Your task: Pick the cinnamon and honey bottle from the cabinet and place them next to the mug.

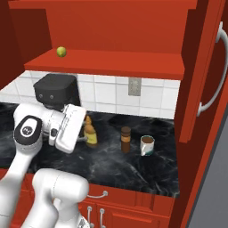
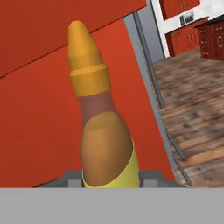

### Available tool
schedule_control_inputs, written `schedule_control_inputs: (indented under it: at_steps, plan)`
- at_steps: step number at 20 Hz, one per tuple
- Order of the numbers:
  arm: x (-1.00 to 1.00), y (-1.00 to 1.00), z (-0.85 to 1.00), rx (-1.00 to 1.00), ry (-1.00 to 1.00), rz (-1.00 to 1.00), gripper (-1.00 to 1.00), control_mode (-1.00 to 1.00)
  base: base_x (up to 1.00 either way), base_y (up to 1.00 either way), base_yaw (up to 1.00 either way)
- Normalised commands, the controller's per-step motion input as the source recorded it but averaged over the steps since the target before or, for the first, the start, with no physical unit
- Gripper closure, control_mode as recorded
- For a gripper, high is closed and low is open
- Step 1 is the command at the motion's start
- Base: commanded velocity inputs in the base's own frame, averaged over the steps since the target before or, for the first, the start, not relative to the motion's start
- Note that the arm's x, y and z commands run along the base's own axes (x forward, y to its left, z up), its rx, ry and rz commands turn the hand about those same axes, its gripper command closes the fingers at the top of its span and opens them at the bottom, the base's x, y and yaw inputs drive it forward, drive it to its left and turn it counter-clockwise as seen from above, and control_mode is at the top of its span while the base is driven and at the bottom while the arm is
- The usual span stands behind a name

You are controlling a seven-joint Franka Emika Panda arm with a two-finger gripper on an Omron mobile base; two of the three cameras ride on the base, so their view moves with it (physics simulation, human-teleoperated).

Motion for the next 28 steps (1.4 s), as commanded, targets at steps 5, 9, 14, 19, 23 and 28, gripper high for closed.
schedule_control_inputs:
  at_steps: [5,9,14,19,23,28]
  plan:
    - [0.21,0.0,-0.46,0.1,-0.04,0.18,1.0,-1.0,0.0,0.0,0.0]
    - [0.27,-0.08,-0.37,0.07,-0.07,0.2,1.0,-1.0,0.0,0.0,0.0]
    - [0.18,-0.31,-0.39,0.01,-0.02,0.09,1.0,-1.0,0.0,0.0,0.0]
    - [0.1,-0.36,-0.54,0.0,0.0,0.0,1.0,-1.0,0.0,0.0,0.0]
    - [0.08,-0.31,-0.46,0.0,0.0,0.0,1.0,-1.0,0.0,0.0,0.0]
    - [0.21,-0.35,-0.38,0.0,0.0,0.0,1.0,-1.0,0.0,0.0,0.0]
